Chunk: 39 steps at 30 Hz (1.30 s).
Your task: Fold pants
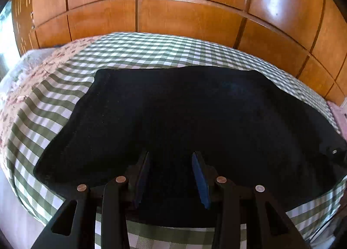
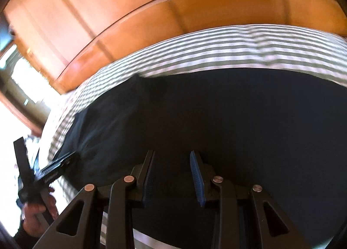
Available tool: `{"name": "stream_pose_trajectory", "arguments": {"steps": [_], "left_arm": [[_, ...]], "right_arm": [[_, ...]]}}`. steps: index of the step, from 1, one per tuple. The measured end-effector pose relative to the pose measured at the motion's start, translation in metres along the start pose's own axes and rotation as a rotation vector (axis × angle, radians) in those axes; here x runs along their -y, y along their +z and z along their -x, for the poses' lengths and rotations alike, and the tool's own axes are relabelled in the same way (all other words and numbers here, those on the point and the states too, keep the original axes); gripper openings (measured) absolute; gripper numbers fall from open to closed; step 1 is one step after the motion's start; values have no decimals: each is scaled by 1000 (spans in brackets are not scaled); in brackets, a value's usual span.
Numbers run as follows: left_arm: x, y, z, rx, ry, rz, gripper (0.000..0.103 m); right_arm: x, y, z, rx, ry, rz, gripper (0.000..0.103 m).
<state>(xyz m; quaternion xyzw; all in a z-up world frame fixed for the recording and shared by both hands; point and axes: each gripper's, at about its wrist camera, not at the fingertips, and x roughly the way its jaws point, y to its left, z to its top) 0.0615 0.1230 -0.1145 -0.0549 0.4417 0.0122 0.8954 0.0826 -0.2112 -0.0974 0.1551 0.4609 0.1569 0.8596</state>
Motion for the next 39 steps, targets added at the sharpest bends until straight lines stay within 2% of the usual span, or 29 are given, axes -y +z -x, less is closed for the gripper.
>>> {"name": "stream_pose_trajectory", "arguments": {"steps": [3,5,6,7,9,10,12,15,19,21,25,27,31,35,39], "left_arm": [[-3,3,-2,-21,-10,46,41],[-4,6,-4,-31,-8,55,41],[-2,6,-3,-33,-3,54,41],[-2,6,-3,-33,2,54,41],[0,7,1,-28,11,60,41],[1,7,4,-27,11,69,41],[1,9,7,-28,-11,95,41],[8,7,11,-27,-38,109,41],[25,7,11,-41,-58,71,41],[33,7,11,-45,-63,49,41],[45,6,10,-59,-77,35,41],[50,5,9,-64,-80,27,41],[59,6,9,-67,-98,12,41],[65,5,9,-69,-125,3,41],[69,3,12,-73,-164,6,41]], "right_arm": [[51,-5,30,52,-31,-129,33],[85,-9,52,94,-82,-215,33],[109,-13,71,136,-40,-293,33],[126,-17,85,168,-38,-349,34],[163,-28,123,256,-94,-446,38],[181,-35,139,294,-104,-502,41],[222,-54,171,370,-121,-632,42],[271,-84,204,467,-136,-792,42],[320,-112,214,532,-106,-958,42],[332,-115,208,538,-87,-998,40],[349,-114,203,578,-79,-1027,24],[362,-107,200,589,-69,-1035,21],[373,-98,195,580,-43,-1025,18],[366,-87,201,538,-58,-1002,17],[347,-70,222,556,-70,-911,16]]}}
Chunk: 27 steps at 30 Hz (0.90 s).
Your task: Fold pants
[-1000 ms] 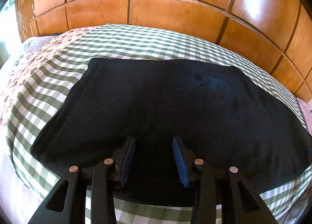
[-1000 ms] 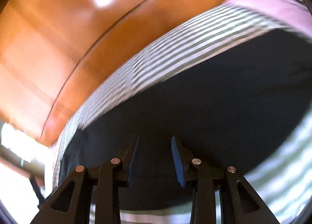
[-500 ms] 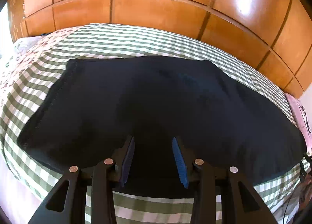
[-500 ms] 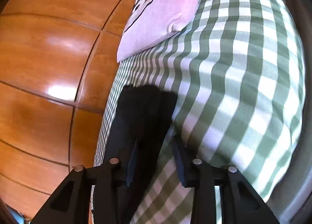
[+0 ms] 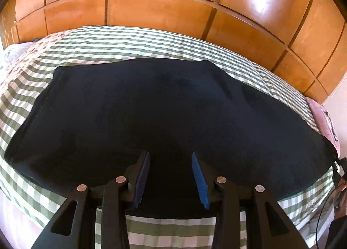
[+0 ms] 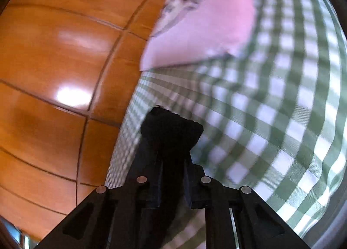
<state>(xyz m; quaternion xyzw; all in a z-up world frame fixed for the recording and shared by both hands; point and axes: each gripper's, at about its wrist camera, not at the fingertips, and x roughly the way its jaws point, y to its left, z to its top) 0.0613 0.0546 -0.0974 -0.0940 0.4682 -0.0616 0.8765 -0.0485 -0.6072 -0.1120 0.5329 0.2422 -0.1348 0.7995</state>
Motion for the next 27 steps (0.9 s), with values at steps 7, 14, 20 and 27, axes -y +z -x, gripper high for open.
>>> {"name": "stream_pose_trajectory", "arguments": {"steps": [7,14,20,27], "left_arm": [[7,3,4,5,-57,-9,41],[10,7,4,-14,-148,9,41],[10,12,2,-43,-242,47,41],[9,22,-3,-95,-410,128,41]], "right_arm": [[-88,-24,10,-61,130,250,16],[-177,-110,-21,-238,240,486,16],[-224,-208,-51,-435,310,650,16],[-241,-329,-88,-679,286,869,16]]}}
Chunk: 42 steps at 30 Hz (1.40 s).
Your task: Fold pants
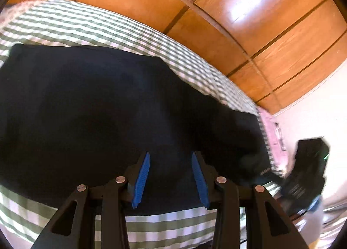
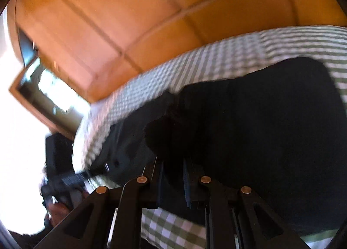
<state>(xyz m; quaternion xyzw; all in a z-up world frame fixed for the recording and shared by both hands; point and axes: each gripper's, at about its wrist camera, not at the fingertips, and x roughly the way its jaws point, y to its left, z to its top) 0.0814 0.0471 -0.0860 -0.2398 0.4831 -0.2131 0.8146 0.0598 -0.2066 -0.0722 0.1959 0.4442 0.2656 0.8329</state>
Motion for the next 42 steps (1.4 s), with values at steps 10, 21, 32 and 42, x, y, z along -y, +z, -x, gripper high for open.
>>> {"name": "stream_pose_trajectory", "arguments": {"steps": [10,21,32,42], "left_arm": [[18,30,-42,-140,-225,111,64],[31,28,-99,-295,-208,161,63],[67,49,-71,-179,-305,32,14],[69,52,-56,-182,-371,19,14]], "right_arm": [[5,-24,5,-48,-33,67,27],[54,-73,105,59,-76,-146,51],[92,-105,124,79,-221,-276,51],[92,-82,113,149,-403,-241,51]]}}
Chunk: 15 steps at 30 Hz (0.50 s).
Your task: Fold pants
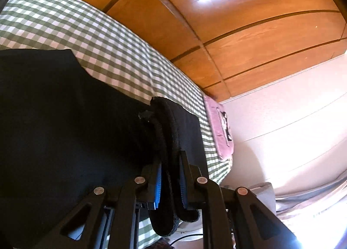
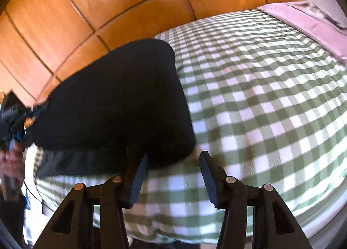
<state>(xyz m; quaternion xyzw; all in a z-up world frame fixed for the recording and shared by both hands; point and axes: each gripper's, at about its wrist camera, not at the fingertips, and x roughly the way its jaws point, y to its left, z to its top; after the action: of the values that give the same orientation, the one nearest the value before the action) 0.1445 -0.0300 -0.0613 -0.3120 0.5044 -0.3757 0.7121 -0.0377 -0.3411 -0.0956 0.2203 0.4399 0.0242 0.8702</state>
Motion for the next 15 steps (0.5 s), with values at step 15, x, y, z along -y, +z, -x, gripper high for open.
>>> {"name": "stream_pose_trajectory", "arguments": {"steps": [15], "left_arm": [[35,31,0,-6,-51,-65,14]], "right_arm": [[-4,0,4,-30,43,-65,75]]}}
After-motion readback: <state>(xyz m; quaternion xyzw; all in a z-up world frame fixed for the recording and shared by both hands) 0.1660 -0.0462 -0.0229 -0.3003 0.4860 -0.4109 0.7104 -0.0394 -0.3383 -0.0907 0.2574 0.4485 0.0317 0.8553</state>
